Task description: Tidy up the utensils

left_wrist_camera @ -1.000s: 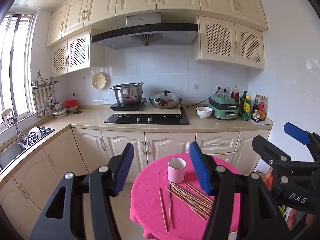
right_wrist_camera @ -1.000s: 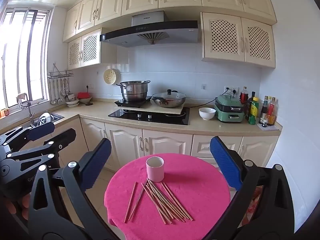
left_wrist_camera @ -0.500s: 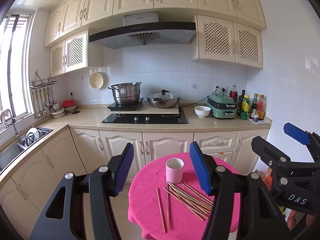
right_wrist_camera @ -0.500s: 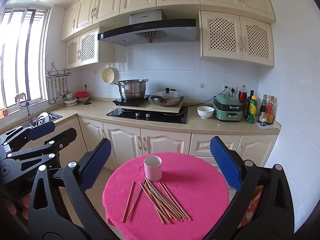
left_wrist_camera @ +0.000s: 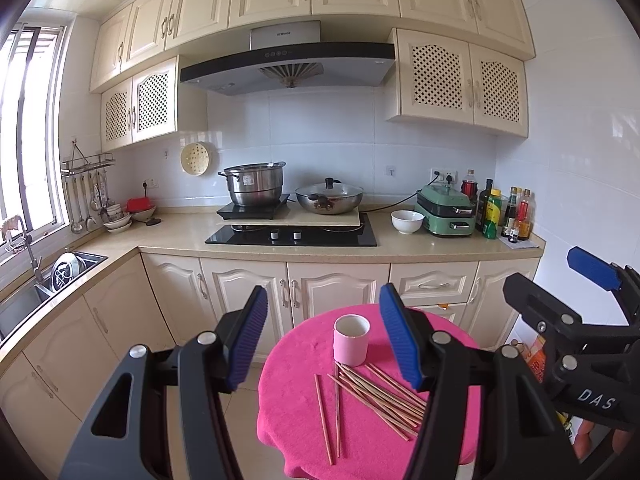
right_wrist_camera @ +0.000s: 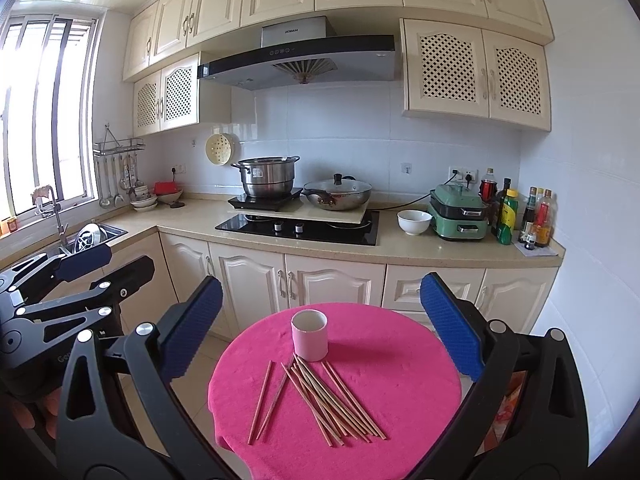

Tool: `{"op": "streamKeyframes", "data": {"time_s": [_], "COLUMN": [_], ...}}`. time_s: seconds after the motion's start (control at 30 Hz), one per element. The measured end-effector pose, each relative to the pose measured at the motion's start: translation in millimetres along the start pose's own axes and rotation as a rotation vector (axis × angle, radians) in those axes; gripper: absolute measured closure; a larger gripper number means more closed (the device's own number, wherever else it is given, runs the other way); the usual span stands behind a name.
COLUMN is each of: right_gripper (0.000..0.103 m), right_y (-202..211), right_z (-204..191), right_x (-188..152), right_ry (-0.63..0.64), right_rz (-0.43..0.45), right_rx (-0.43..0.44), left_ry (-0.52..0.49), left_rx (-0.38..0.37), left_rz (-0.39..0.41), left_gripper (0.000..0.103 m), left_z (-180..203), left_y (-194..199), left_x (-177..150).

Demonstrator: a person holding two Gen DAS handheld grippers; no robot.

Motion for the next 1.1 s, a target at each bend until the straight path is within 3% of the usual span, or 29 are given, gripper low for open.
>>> {"op": "streamKeyframes", "data": {"time_s": [1.1], "right_gripper": [0.006], "right_y": [2], "right_z": [11], "right_x": [-10], "right_ry": [-0.016], "right_rz": [-0.014], "right_rx": [0.001], "left_ry": [0.002], "left_rx": [-0.002], "left_rz": [-0.014], "left_gripper": [0.045], "left_z": [10], "left_y": [0], "left_x": [2]}}
Point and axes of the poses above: each gripper's, at about its wrist camera, not at the fingertips, and y roughly against the way its jaws point, z to its right, x to its top, the point moved 10 cm from there along -y, roughly the way its jaws point, and after that the axes turned 11 degrees about x, right-handed, at the moved point
